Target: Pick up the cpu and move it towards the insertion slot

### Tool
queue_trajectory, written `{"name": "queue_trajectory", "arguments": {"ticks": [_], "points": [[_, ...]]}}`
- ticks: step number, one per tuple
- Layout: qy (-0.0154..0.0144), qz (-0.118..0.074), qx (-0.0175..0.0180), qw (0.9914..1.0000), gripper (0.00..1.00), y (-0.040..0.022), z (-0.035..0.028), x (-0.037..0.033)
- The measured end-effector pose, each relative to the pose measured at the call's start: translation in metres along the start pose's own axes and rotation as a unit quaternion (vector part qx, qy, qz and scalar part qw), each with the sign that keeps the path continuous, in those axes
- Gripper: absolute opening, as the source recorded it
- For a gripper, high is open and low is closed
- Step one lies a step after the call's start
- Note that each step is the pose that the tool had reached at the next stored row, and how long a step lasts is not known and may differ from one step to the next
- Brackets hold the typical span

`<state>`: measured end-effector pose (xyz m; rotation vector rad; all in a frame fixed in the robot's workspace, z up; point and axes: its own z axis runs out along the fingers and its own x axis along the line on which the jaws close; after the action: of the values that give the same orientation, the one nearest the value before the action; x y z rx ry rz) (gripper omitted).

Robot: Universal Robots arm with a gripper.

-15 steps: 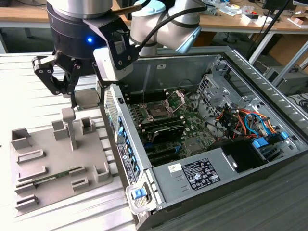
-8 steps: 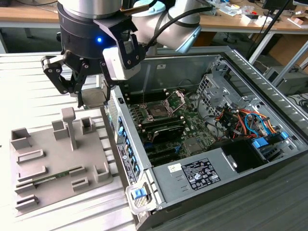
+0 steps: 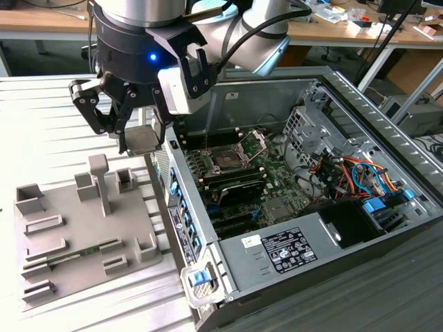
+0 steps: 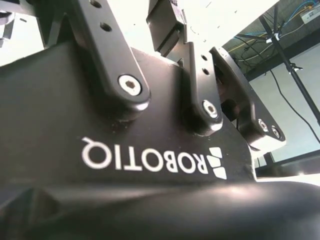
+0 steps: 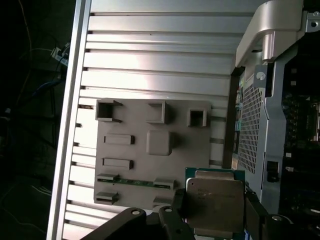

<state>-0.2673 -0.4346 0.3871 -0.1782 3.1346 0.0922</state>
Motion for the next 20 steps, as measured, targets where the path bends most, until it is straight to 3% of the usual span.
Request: {"name": "queue_trajectory", "arguments": {"ticks": [20], "points": [[0.0000,0.000,0.0000,1.00000,0.55,-0.0027,-0.0001,-0.0234]]}}
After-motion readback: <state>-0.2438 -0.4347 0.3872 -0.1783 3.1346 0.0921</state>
